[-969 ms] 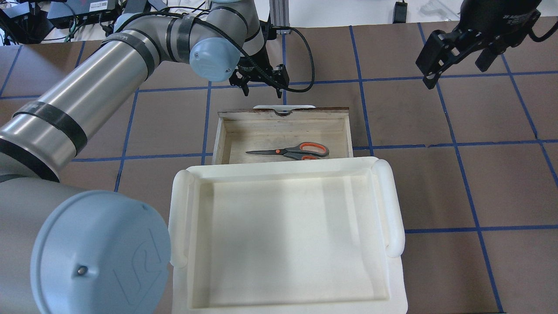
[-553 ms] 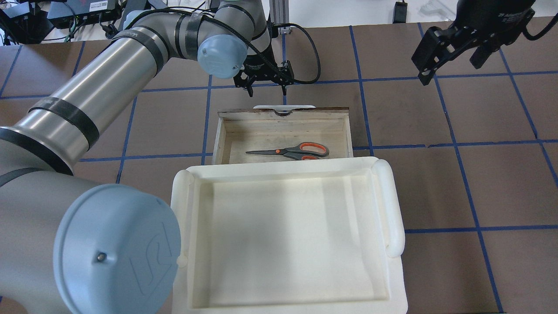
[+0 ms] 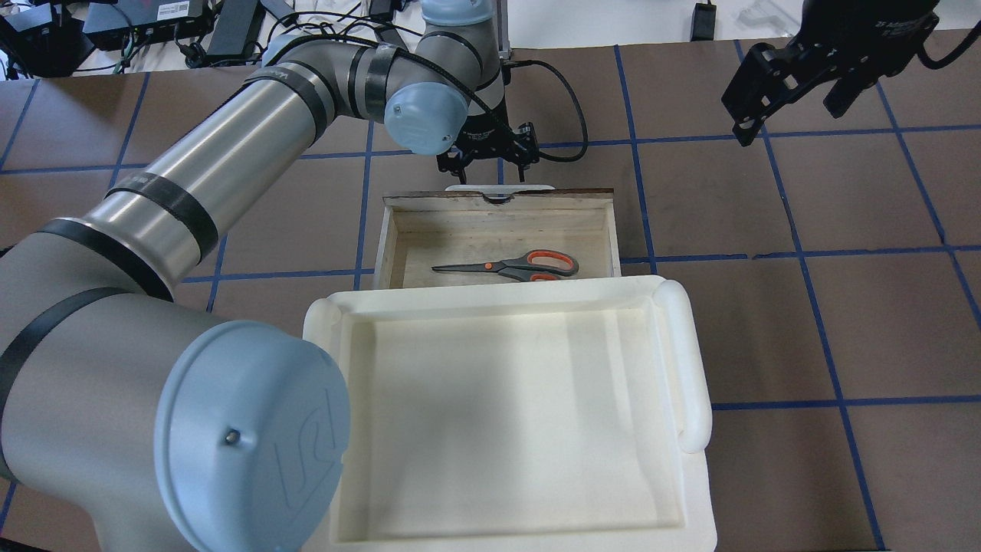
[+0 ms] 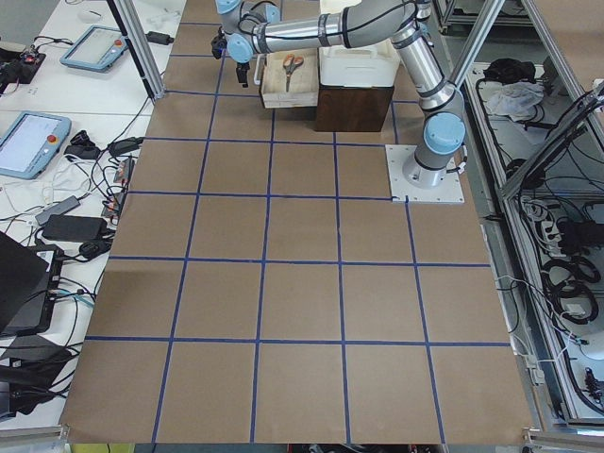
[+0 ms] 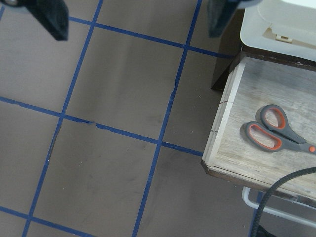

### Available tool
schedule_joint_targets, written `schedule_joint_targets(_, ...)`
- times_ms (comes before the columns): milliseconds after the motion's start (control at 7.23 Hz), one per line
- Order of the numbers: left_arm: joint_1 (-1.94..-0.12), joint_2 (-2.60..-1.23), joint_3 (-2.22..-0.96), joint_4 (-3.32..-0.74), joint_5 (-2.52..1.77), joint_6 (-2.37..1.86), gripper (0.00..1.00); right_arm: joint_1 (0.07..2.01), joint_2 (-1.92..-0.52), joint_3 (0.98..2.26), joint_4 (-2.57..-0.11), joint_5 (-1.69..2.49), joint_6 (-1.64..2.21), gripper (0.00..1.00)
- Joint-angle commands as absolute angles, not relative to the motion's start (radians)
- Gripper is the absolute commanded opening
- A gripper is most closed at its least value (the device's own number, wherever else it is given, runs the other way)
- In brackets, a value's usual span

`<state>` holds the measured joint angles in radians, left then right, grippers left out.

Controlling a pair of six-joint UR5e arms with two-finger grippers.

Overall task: Put scissors in drawer and close it
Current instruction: 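Position the left gripper above the drawer front near the handle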

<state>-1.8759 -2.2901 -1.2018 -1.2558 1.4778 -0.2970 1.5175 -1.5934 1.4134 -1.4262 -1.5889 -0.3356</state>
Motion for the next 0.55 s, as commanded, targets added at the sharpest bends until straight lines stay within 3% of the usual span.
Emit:
schedule_joint_targets(0, -1.897, -2.328, -1.201, -1.243, 1.479, -0.293, 0.99, 1.519, -1.594, 1.413, -1.428, -1.586, -0.337, 1.00)
schedule_joint_targets(415, -1.901, -2.330, -1.201, -1.313, 1.483, -0.284, 0.99, 1.520, -1.595, 1.413, -1.427, -1.598, -0.324, 1.00)
